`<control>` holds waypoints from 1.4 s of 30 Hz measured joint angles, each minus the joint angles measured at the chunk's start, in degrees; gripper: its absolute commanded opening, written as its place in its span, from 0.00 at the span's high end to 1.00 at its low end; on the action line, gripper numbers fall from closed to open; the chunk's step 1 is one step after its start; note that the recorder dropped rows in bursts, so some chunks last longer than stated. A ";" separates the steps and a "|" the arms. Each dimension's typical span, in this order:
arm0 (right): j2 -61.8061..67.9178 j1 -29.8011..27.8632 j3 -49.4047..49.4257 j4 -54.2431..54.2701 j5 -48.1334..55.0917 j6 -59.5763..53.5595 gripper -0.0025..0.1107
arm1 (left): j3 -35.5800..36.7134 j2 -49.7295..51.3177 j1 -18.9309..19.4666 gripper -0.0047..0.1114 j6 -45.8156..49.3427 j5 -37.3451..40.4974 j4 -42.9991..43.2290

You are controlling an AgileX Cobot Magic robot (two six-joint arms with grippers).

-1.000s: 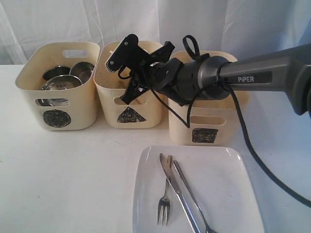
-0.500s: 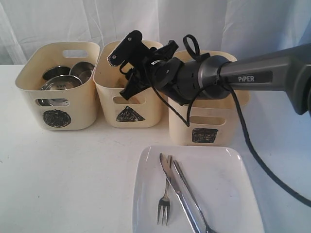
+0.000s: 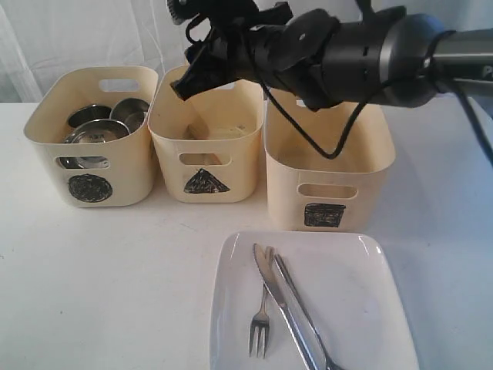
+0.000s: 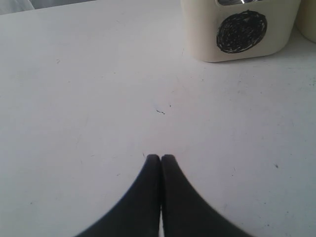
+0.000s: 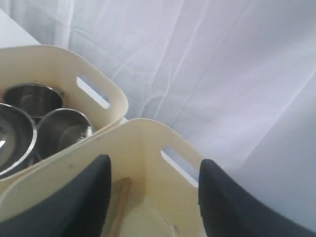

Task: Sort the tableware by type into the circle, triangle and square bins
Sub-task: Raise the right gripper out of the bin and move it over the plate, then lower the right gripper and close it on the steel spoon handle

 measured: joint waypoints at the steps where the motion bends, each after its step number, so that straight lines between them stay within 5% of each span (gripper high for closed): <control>1: -0.98 0.00 0.00 0.00 2.36 0.00 0.52 | 0.00 0.00 0.00 0.96 0.00 0.00 0.00; 9: -5.63 0.00 1.93 0.10 12.56 0.22 0.52 | 0.00 0.00 0.00 0.96 0.00 0.00 0.00; 17: -12.60 0.00 14.44 -5.09 20.08 0.77 0.52 | 0.00 0.00 0.00 0.96 0.00 0.00 0.00; 31: -17.43 0.00 30.57 -12.10 27.39 20.41 0.59 | 0.00 0.00 0.00 0.96 0.00 0.00 0.00; 36: -17.43 0.00 31.99 -15.49 34.28 24.10 0.41 | 0.00 0.00 0.00 0.96 0.00 0.00 0.00; 42: -17.50 0.00 31.99 -29.41 39.96 39.71 0.40 | 0.00 0.00 0.00 0.96 0.00 0.00 0.00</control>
